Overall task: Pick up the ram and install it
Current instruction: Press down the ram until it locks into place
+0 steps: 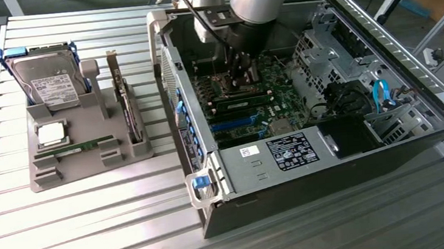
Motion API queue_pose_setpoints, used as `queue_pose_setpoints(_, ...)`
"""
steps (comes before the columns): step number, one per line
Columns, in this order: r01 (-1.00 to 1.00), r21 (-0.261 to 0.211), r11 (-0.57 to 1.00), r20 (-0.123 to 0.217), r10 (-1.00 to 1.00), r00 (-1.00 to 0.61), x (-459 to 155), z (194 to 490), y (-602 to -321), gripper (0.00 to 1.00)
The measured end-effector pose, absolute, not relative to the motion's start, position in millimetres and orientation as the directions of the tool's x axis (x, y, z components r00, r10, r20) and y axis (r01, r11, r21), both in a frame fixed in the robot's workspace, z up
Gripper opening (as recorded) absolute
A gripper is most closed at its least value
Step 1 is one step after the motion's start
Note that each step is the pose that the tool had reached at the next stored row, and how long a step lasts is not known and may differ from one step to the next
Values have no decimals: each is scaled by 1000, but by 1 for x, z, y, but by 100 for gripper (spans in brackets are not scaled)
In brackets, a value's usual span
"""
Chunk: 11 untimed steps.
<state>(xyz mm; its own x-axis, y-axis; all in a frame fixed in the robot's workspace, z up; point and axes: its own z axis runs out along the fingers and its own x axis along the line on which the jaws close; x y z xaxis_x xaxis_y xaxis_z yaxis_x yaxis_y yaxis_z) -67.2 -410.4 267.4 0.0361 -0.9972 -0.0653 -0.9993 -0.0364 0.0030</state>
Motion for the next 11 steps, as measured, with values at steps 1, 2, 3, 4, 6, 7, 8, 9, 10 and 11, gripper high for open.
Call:
queue_pose_setpoints(1, -999, 3, -36, -66, -997, 36, -73, 265, -411, 11)
queue_pose_setpoints(2, -999, 3, -36, -66, -997, 36, -78, 264, -411, 11)
queue_pose_setpoints(3, -999, 3, -36, -65, -997, 36, -84, 261, -411, 11)
queue_pose_setpoints(4, -999, 3, -36, -66, -997, 36, -88, 259, -412, 11)
queue_pose_setpoints(6, -999, 3, -36, -66, -997, 36, -93, 256, -413, 11)
queue_pose_setpoints(7, -999, 3, -36, -66, -997, 36, -93, 254, -413, 11)
queue_pose_setpoints(8, -999, 3, -36, -66, -997, 36, -93, 252, -413, 11)
queue_pose_setpoints(9, -999, 3, -36, -66, -997, 36, -93, 250, -414, 11)
queue_pose_setpoints(10, -999, 3, -36, -66, -997, 36, -93, 248, -414, 11)
queue_pose_setpoints(11, -999, 3, -36, -66, -997, 36, -93, 247, -414, 11)
